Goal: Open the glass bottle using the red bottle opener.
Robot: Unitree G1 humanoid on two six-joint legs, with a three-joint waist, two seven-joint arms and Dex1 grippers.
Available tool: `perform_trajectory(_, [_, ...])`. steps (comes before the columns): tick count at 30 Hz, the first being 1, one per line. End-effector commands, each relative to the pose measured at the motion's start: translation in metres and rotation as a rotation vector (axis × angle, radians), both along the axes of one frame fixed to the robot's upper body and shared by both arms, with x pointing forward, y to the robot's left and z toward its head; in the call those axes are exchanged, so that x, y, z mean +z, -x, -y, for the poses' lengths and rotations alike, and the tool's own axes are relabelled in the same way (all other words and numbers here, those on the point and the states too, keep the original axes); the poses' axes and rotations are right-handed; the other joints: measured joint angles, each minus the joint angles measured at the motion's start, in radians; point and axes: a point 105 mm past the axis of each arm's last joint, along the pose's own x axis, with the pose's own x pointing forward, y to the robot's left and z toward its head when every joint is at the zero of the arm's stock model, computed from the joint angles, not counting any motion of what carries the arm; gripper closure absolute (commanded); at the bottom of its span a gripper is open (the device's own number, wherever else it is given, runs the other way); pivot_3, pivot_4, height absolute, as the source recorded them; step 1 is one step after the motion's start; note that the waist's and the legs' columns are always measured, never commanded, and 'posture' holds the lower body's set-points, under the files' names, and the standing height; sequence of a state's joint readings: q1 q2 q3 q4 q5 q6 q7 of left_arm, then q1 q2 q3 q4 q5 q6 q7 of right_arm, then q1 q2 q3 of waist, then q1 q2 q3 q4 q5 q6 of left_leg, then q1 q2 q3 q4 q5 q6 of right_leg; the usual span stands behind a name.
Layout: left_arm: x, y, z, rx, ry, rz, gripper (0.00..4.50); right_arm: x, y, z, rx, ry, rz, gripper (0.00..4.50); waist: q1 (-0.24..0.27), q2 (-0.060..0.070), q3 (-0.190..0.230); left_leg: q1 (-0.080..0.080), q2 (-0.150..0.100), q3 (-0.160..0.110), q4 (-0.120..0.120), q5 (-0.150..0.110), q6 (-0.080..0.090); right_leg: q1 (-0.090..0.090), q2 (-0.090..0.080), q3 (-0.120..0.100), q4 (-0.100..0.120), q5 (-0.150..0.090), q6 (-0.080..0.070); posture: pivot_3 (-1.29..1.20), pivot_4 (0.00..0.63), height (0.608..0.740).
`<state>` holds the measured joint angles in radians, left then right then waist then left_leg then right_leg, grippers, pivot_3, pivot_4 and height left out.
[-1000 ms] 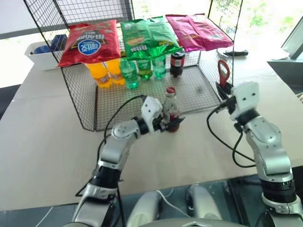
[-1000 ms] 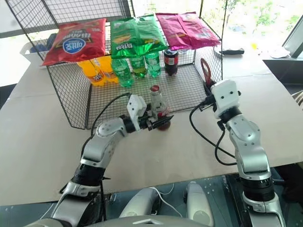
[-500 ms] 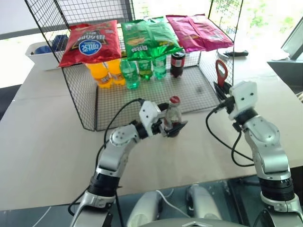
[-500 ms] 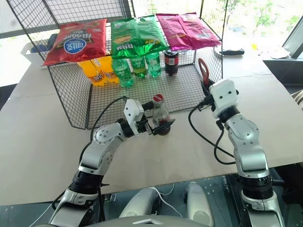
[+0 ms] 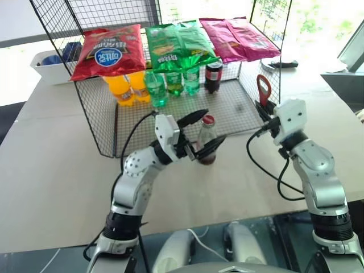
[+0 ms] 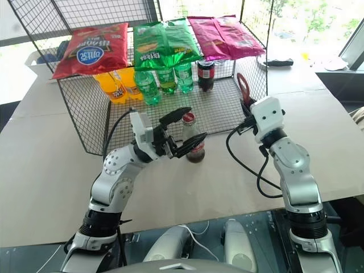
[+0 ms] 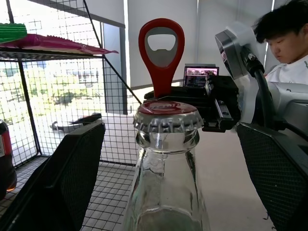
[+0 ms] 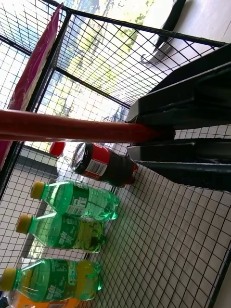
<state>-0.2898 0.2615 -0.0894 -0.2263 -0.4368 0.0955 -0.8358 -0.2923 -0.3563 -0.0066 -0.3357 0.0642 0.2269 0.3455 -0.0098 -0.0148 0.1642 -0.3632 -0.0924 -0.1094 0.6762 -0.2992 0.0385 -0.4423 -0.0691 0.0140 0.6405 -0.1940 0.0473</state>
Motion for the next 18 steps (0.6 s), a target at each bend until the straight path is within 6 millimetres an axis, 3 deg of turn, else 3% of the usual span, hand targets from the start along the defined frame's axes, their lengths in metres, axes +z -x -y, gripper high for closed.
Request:
perform_trajectory(1, [0.003, 0.005, 0.002, -0.018, -0.007, 0.026, 0.02, 0.016, 0.003, -0.004, 0.025, 0.009, 0.069, 4.50, 0.000, 0.000, 0.000, 0.000, 0.000, 0.000, 0.000, 0.000, 0.000, 0.000, 0.000, 0.000, 0.000, 0.000, 0.000, 0.00, 0.150, 0.734])
perform_trajectory(10, [-0.007, 0.001, 0.000, -0.003, -0.043, 0.000, 0.02, 0.017, 0.003, -0.006, 0.030, 0.007, 0.075, 4.50, 0.000, 0.000, 0.000, 0.000, 0.000, 0.000, 0.000, 0.000, 0.000, 0.000, 0.000, 0.000, 0.000, 0.000, 0.000, 0.00, 0.150, 0.734])
perform_trajectory(13, [-0.006, 0.001, 0.000, -0.002, -0.034, 0.000, 0.85, 0.018, 0.004, -0.006, 0.031, 0.007, 0.076, 4.50, 0.000, 0.000, 0.000, 0.000, 0.000, 0.000, 0.000, 0.000, 0.000, 0.000, 0.000, 0.000, 0.000, 0.000, 0.000, 0.00, 0.150, 0.734])
perform_trajectory(18, [-0.001, -0.001, 0.000, 0.010, 0.009, 0.001, 2.87, 0.017, 0.004, -0.007, 0.033, 0.005, 0.074, 4.50, 0.002, 0.000, 0.000, 0.000, 0.000, 0.000, 0.000, 0.000, 0.000, 0.000, 0.000, 0.000, 0.000, 0.000, 0.000, 0.00, 0.150, 0.734])
